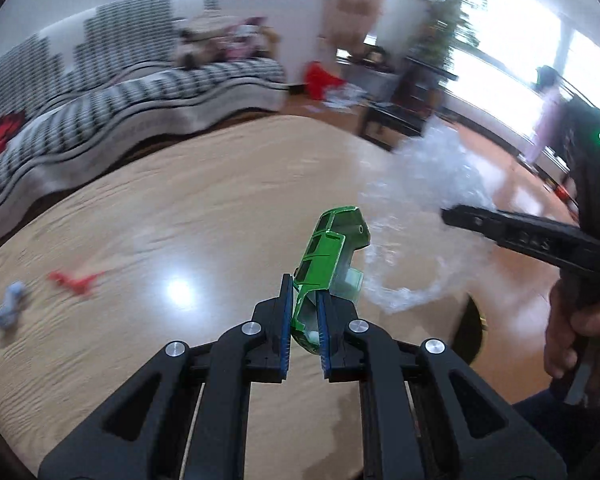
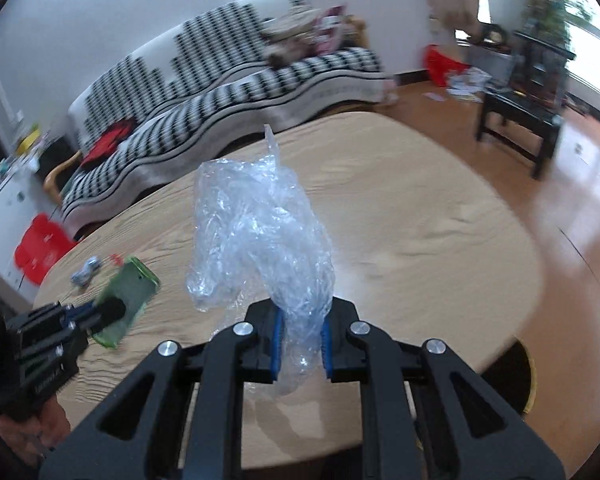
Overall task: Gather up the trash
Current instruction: 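Carry the green car and plastic bag over the black bin with both tools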
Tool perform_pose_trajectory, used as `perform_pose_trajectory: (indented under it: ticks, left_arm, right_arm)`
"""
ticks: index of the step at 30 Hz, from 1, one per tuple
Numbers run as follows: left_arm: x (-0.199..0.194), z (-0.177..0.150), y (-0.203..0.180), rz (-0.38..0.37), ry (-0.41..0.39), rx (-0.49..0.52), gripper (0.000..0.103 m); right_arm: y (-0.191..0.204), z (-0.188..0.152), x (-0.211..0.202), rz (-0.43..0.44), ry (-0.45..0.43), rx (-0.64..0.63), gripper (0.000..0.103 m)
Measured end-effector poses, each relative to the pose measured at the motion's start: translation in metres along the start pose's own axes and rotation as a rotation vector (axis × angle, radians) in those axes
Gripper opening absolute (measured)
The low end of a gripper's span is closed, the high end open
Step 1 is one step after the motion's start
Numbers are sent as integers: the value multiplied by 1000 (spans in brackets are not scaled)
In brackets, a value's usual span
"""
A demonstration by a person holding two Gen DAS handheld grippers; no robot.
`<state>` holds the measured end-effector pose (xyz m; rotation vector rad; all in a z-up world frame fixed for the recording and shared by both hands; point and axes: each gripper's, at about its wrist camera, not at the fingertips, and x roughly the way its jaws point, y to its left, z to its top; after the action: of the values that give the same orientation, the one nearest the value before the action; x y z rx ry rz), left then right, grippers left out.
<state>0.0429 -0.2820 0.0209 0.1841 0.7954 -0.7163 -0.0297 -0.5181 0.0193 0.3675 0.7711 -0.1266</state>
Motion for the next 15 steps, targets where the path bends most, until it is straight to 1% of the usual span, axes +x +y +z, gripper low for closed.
perform_pose_trajectory:
  ticks: [1, 4, 9, 12, 15]
  left_arm:
    - [12, 1, -24, -28, 16, 33, 10]
    - [37, 1, -72, -91, 53, 90, 10]
    - [64, -2, -134, -181, 76, 189, 10]
    - [74, -8, -159, -214, 91, 241, 10]
    - [84, -13, -179, -237, 112, 273, 10]
  right_arm:
    - [-17, -3, -7, -19, -8, 19, 16]
    - [-59, -11, -21, -76, -27, 66, 16]
    - [-130, -29, -45, -152, -52, 164, 15]
    - [-166, -40, -55, -205, -65, 209, 15]
    - [-198, -51, -56, -239, -41, 259, 16]
